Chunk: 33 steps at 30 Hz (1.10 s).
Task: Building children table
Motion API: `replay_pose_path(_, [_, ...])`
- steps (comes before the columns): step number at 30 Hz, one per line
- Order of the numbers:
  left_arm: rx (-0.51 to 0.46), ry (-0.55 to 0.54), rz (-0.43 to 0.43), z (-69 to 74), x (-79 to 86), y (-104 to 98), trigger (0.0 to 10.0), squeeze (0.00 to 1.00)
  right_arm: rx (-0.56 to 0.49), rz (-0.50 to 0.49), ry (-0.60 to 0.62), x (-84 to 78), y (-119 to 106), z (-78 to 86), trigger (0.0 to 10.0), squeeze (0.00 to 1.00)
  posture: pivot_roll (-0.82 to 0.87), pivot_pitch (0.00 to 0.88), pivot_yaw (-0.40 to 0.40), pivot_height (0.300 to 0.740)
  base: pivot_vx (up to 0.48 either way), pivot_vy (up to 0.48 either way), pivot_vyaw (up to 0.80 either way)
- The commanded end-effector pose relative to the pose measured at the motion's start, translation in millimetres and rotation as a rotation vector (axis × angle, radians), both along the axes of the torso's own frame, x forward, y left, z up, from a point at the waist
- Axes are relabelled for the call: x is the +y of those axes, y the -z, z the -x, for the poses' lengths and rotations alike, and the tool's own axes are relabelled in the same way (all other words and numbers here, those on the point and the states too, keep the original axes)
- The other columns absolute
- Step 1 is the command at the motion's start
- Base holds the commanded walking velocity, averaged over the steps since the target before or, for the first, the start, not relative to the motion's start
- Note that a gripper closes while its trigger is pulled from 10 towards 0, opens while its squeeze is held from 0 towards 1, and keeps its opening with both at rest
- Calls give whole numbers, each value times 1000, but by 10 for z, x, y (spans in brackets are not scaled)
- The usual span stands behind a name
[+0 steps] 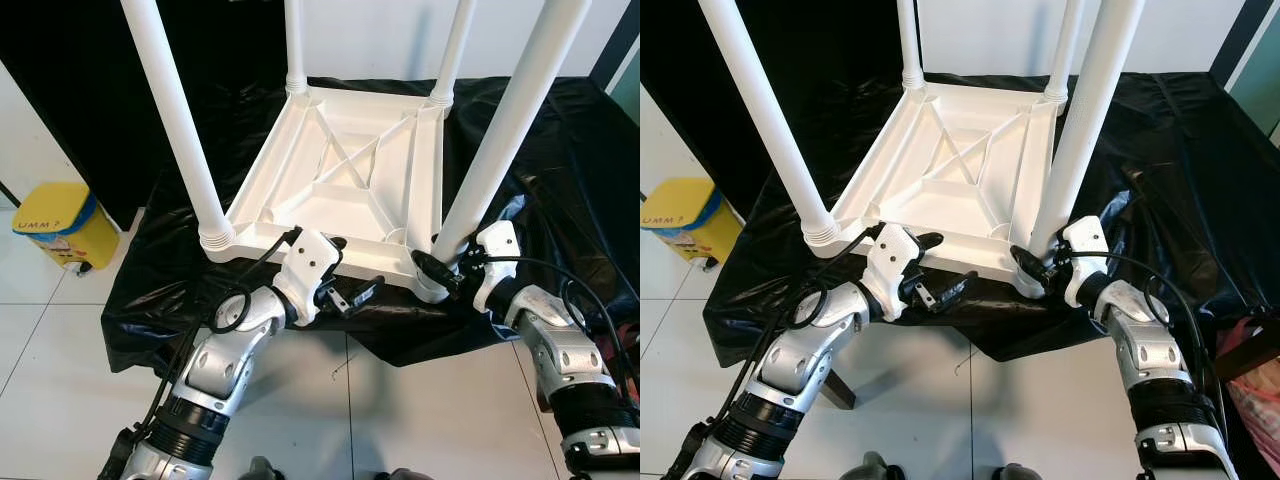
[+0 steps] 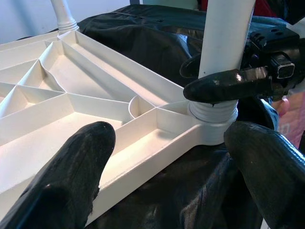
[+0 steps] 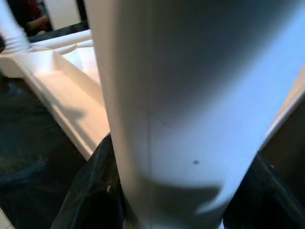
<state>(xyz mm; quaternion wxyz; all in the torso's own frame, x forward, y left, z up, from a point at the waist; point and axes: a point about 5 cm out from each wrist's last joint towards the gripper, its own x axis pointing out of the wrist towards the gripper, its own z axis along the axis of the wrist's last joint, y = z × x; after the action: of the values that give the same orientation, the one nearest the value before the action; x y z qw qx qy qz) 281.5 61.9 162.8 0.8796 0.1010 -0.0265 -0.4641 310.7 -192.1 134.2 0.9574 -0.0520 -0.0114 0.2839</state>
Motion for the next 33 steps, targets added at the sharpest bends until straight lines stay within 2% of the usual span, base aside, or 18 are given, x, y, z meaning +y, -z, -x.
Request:
replay_pose_path(1, [8,21,-2,40,-32,16,10000,0,47,-35,74,58,115,48,10000,0,-12,64,-1,740,0,0,0])
replay_pose_path(5, [11,19,0,41,-38,15,10000,0,35,-45,131,82,118,61,10000,0,-12,64,-1,740,0,0,0])
replay_pose_path(8, [20,17,2,54,-35,31,10000,0,14,-18,236,105,147,87,10000,0,-14,74,0,740,0,0,0])
replay_pose_path(11, [28,19,1,81,-31,54,10000,0,23,-33,379,115,187,129,10000,0,-13,79,-4,740,0,0,0])
replay_pose_path(13, [30,19,1,87,-31,61,10000,0,29,-40,423,119,200,147,10000,0,-13,79,-4,740,0,0,0])
replay_pose_path(17, [38,15,3,102,-45,79,10000,0,57,-56,660,228,301,275,10000,0,-13,79,-10,740,0,0,0])
replay_pose_path(20, [37,11,4,96,-47,81,10000,0,51,-64,738,314,314,325,10000,0,-12,75,-14,740,0,0,0])
replay_pose_path(26, [39,-1,8,93,-40,87,10000,0,57,-102,768,450,305,360,10000,0,-12,66,-13,740,0,0,0])
replay_pose_path(27, [39,-1,10,93,-39,83,10000,0,47,-122,737,488,277,354,10000,0,-12,63,-12,740,0,0,0])
replay_pose_path(33, [27,-14,9,38,-14,59,10000,0,-55,-91,696,448,127,311,10000,0,-15,36,-17,740,0,0,0])
